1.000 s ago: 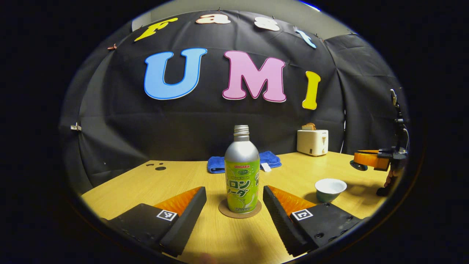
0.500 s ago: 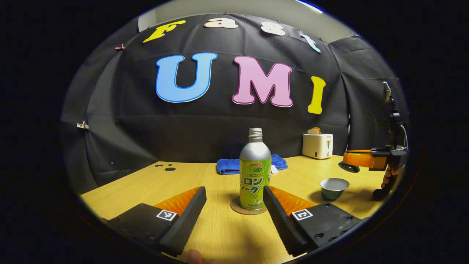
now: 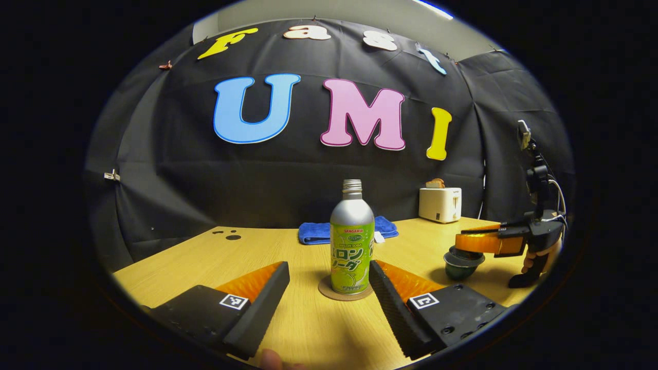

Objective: Open the teacup lid with one hand, grasp the water bottle and pour water into the teacup with the other hand; after pouring, place the water bottle on the coaster and then close the teacup lid.

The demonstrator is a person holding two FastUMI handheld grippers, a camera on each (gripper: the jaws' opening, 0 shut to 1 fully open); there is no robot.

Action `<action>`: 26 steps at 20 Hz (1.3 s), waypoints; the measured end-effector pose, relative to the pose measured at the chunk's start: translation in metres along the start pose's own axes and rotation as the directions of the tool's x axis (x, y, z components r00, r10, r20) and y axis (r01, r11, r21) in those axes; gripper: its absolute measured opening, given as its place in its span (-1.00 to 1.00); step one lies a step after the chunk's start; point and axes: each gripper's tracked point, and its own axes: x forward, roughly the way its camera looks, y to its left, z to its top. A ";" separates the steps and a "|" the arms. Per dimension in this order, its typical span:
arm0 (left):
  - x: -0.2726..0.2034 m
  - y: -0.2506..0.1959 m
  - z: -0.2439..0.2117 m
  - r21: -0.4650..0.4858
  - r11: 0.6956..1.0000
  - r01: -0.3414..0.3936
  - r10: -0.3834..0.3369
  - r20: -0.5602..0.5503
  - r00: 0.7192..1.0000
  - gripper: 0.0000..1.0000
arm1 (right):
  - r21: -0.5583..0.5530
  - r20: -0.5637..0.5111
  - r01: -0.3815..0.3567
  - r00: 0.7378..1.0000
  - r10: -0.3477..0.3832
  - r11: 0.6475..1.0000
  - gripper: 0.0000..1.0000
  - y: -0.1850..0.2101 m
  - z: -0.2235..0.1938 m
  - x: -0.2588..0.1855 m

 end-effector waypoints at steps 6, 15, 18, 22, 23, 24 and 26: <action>0.001 -0.001 0.000 0.001 1.000 0.003 -0.003 -0.001 1.000 0.96 | -0.037 -0.081 0.008 0.997 -0.011 0.999 -0.50 0.004 -0.012 0.005; 0.000 0.001 -0.002 0.000 1.000 -0.009 0.009 -0.002 1.000 0.96 | -0.049 -0.077 0.030 0.996 -0.034 0.998 -0.12 -0.002 -0.010 -0.002; -0.003 0.001 -0.001 -0.001 1.000 -0.026 0.026 -0.003 1.000 0.96 | -0.057 -0.010 0.039 0.999 -0.040 0.998 0.60 -0.003 0.002 -0.013; -0.008 -0.006 -0.002 0.000 0.999 -0.049 0.049 -0.003 0.999 0.96 | -0.068 0.108 0.076 0.992 -0.068 0.995 0.96 -0.009 0.024 -0.037; -0.010 -0.008 -0.002 -0.001 0.998 -0.055 0.055 -0.003 0.998 0.96 | -0.056 0.133 0.083 0.988 -0.075 0.995 0.96 -0.010 0.028 -0.044; -0.011 -0.011 -0.002 0.000 0.998 -0.062 0.062 -0.003 0.998 0.96 | -0.039 0.151 0.086 0.985 -0.079 0.996 0.96 -0.011 0.031 -0.050; -0.013 -0.015 -0.002 -0.001 0.997 -0.080 0.080 -0.003 0.997 0.96 | -0.008 0.178 0.089 0.980 -0.086 0.996 0.94 -0.014 0.033 -0.061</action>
